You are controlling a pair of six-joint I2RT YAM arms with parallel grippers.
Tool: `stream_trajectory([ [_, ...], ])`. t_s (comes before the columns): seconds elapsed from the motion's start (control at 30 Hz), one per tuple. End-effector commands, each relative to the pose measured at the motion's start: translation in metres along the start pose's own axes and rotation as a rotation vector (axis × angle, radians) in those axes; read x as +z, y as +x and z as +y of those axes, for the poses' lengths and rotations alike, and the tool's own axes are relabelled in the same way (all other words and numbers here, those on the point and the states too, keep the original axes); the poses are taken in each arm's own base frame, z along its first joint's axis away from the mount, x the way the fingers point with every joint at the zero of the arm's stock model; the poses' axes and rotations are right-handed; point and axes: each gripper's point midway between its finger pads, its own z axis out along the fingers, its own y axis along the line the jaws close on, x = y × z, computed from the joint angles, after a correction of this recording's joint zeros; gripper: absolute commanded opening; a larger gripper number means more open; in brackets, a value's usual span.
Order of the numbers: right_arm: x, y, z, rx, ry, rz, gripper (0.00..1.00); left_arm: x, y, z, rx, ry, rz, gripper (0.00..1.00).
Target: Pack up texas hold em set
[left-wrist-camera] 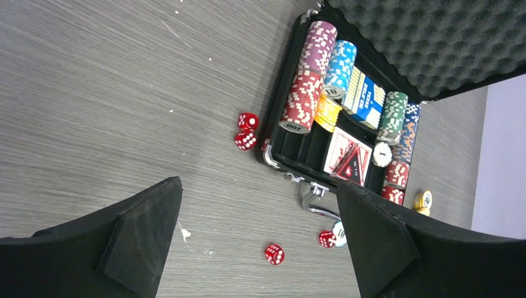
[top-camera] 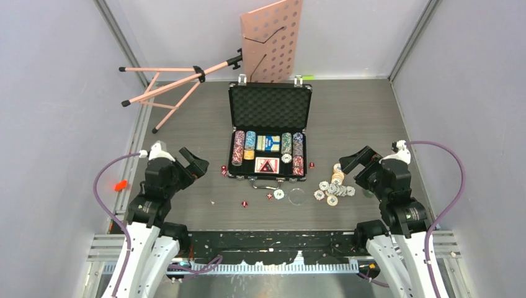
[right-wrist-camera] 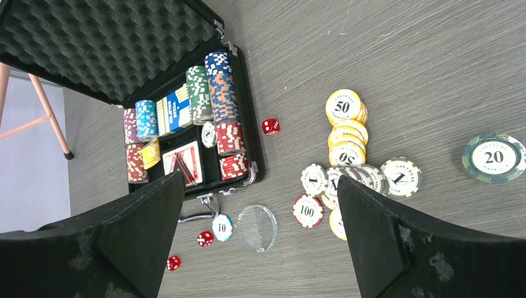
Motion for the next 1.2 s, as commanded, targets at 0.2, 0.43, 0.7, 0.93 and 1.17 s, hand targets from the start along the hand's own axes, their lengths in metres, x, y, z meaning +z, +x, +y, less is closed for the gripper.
stream_trajectory([
  [0.2,-0.010,-0.015,0.004,0.018,0.000,-0.060,1.00,-0.005,0.004,-0.015,0.072,0.141,-0.025,1.00],
  [0.43,-0.004,-0.006,0.002,0.020,0.005,-0.019,0.99,0.011,0.026,-0.023,0.132,0.227,0.080,0.97],
  [0.7,0.013,0.014,0.012,-0.004,-0.023,0.122,0.97,0.040,0.041,-0.019,0.231,0.155,0.183,0.89],
  [0.93,0.027,0.022,0.023,-0.006,-0.069,0.184,0.94,0.055,0.054,-0.027,0.498,0.121,0.153,0.75],
  [1.17,0.031,0.017,0.037,-0.009,-0.137,0.170,0.94,0.079,0.052,-0.033,0.590,0.156,0.109,0.69],
])
